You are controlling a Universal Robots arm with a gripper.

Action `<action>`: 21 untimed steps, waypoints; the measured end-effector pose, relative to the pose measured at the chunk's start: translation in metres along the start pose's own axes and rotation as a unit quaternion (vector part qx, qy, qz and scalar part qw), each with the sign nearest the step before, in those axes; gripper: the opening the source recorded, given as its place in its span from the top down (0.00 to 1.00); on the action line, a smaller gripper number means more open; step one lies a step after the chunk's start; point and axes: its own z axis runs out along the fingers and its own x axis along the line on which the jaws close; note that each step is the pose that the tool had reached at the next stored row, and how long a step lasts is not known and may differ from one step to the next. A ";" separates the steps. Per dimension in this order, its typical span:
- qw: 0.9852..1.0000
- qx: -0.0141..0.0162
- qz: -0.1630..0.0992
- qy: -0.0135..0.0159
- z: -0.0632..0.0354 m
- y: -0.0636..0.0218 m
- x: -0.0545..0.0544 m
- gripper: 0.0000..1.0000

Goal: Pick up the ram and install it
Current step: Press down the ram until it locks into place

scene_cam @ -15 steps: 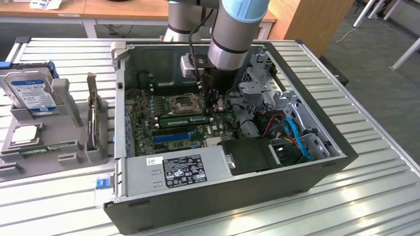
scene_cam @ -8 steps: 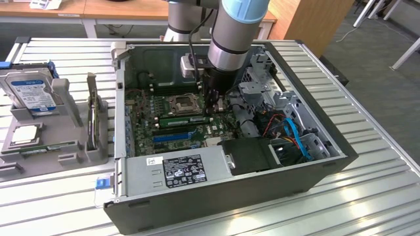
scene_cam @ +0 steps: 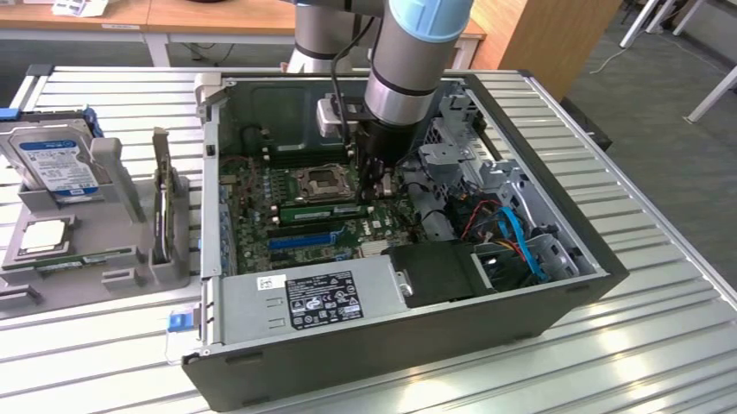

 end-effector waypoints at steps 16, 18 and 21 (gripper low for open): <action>1.000 0.000 0.000 0.000 -0.0048 0.0003 0.000 0.90; 1.000 0.000 0.000 0.000 -0.0090 0.0006 0.000 0.90; 1.000 0.000 0.000 0.000 -0.0150 0.0009 -0.001 0.90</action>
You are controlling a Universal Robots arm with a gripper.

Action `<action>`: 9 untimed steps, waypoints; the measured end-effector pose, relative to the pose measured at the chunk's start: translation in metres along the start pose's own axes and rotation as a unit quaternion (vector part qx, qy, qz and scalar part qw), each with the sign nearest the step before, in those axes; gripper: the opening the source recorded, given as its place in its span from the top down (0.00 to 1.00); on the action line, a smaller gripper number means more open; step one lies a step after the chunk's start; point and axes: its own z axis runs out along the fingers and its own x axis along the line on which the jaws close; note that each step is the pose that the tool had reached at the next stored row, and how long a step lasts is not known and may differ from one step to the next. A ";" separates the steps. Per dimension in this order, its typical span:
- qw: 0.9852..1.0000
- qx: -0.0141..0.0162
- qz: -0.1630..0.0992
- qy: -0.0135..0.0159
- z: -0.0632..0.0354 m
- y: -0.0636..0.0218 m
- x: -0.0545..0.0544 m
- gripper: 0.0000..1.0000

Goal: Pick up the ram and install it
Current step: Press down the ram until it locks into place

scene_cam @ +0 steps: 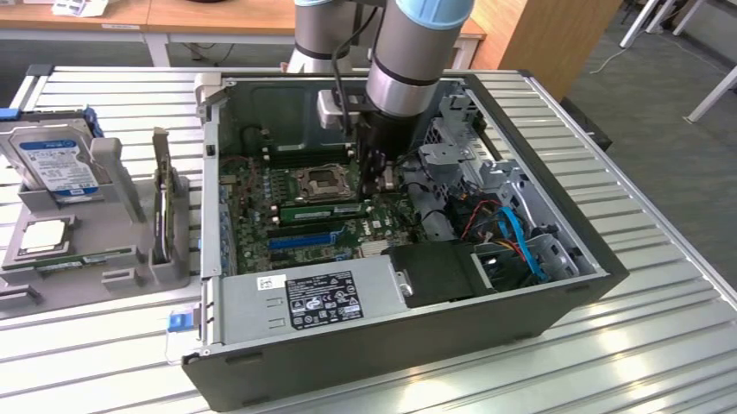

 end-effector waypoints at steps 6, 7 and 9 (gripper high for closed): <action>1.000 0.000 0.000 0.000 -0.0103 0.0007 -0.001 0.90; 1.000 0.000 0.000 0.000 -0.0119 0.0008 -0.001 0.90; 1.000 0.000 0.000 0.000 -0.0150 0.0009 -0.001 0.90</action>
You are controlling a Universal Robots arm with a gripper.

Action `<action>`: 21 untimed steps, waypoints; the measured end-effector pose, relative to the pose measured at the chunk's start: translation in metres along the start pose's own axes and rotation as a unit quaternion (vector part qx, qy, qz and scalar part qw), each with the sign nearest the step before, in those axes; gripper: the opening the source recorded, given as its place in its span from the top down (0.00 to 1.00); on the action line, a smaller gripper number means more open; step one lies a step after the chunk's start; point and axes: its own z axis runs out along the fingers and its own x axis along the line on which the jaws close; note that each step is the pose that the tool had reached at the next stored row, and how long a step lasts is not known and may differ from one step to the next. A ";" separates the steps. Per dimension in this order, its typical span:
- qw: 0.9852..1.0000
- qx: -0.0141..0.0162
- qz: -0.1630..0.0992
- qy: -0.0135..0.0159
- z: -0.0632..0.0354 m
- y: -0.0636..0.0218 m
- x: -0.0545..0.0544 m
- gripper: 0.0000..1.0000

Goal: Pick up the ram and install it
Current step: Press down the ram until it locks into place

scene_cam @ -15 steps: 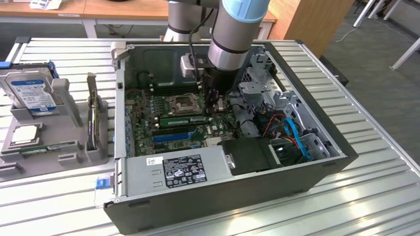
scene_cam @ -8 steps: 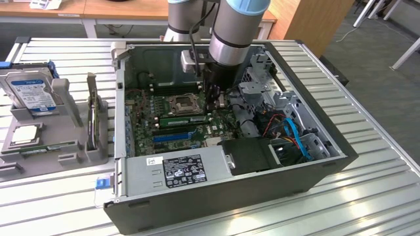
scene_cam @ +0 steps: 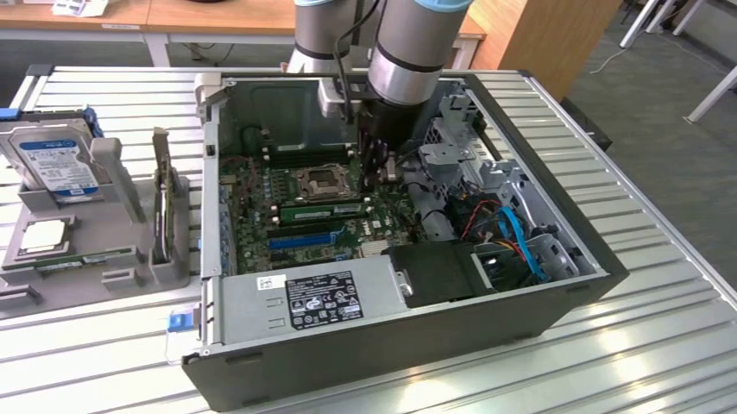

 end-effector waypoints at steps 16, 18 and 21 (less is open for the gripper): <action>1.000 0.000 0.000 0.000 -0.0062 0.0088 0.000 0.90; 1.000 0.000 0.000 0.000 -0.0056 0.0164 0.000 0.90; 1.000 0.000 0.000 0.000 -0.0047 0.0283 0.000 0.90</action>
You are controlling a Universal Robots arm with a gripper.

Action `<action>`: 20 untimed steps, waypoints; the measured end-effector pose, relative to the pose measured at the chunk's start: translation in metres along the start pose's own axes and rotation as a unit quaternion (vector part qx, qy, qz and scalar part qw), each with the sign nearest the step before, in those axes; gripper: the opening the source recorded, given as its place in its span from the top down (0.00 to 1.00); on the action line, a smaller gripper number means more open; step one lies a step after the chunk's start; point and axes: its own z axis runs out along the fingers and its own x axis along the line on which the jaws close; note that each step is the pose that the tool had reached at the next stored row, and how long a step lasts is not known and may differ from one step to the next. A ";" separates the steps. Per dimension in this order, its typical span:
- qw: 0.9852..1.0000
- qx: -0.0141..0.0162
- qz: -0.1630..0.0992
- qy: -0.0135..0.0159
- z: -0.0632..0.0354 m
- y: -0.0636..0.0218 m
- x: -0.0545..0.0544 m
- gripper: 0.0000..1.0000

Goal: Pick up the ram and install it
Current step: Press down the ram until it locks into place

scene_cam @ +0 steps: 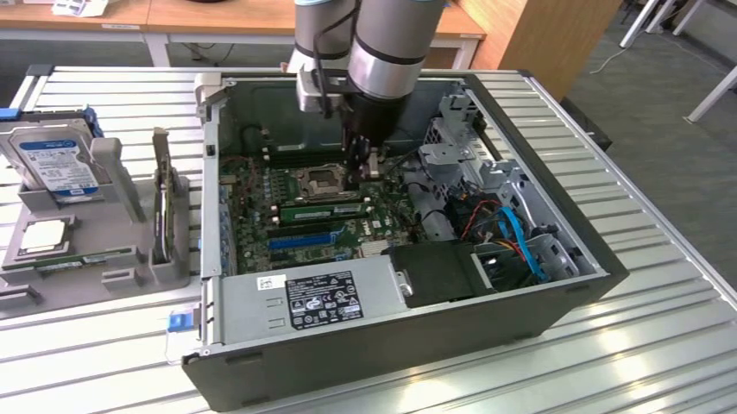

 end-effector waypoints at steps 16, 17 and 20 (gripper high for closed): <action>1.000 0.001 0.000 0.000 0.0025 0.0430 0.001 0.90; 1.000 0.001 0.000 0.000 0.0026 0.0447 0.001 0.90; 1.000 0.001 0.000 0.000 0.0029 0.0491 0.001 0.90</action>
